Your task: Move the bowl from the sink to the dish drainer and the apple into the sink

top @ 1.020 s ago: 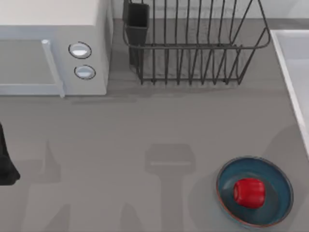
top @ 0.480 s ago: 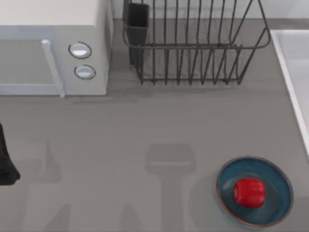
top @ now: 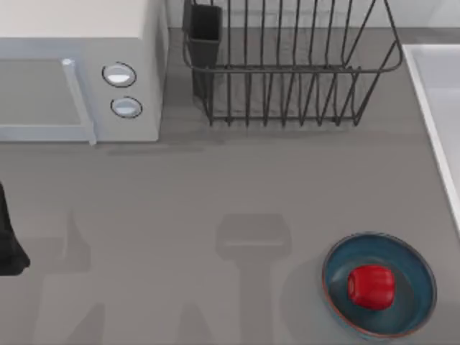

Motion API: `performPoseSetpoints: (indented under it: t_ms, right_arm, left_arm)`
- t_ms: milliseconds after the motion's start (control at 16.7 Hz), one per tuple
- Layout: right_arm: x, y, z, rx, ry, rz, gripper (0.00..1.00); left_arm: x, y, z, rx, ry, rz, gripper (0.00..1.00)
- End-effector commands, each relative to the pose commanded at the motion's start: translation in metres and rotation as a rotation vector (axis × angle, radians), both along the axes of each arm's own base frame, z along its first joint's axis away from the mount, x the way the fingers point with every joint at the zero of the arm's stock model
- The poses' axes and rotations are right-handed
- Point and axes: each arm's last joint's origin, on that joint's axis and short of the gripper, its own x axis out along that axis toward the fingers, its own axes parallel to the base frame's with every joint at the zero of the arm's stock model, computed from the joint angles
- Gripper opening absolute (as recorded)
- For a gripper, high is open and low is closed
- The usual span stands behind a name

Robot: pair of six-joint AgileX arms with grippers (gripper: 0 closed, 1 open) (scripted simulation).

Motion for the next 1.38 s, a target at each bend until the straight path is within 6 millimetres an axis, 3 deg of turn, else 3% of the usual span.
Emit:
performPoseSetpoints:
  t_ms: [240, 420, 600, 780, 900, 1080, 1200, 1380]
  right_arm:
    - [0.035, 0.018, 0.007, -0.149, -0.076, 0.040, 0.00]
    - [0.084, 0.055, 0.011, -0.295, -0.203, 0.103, 0.00]
    - [0.134, 0.120, 0.012, -0.404, -0.393, 0.171, 0.00]
    - [0.166, 0.210, 0.011, -0.438, -0.638, 0.222, 0.00]
    - [0.171, 0.274, 0.013, -0.409, -0.818, 0.235, 0.00]
    - [0.154, 0.360, 0.024, -0.295, -1.088, 0.207, 0.00]
    - [0.133, 0.400, 0.036, -0.193, -1.242, 0.156, 0.00]
    - [0.106, 0.433, 0.056, -0.059, -1.397, 0.064, 0.00]
  left_arm:
    - [0.000, 0.000, 0.000, 0.000, 0.000, 0.000, 1.00]
    - [0.000, 0.000, 0.000, 0.000, 0.000, 0.000, 1.00]
    - [0.000, 0.000, 0.000, 0.000, 0.000, 0.000, 1.00]
    - [0.000, 0.000, 0.000, 0.000, 0.000, 0.000, 1.00]
    - [0.000, 0.000, 0.000, 0.000, 0.000, 0.000, 1.00]
    - [0.000, 0.000, 0.000, 0.000, 0.000, 0.000, 1.00]
    - [0.000, 0.000, 0.000, 0.000, 0.000, 0.000, 1.00]
    - [0.000, 0.000, 0.000, 0.000, 0.000, 0.000, 1.00]
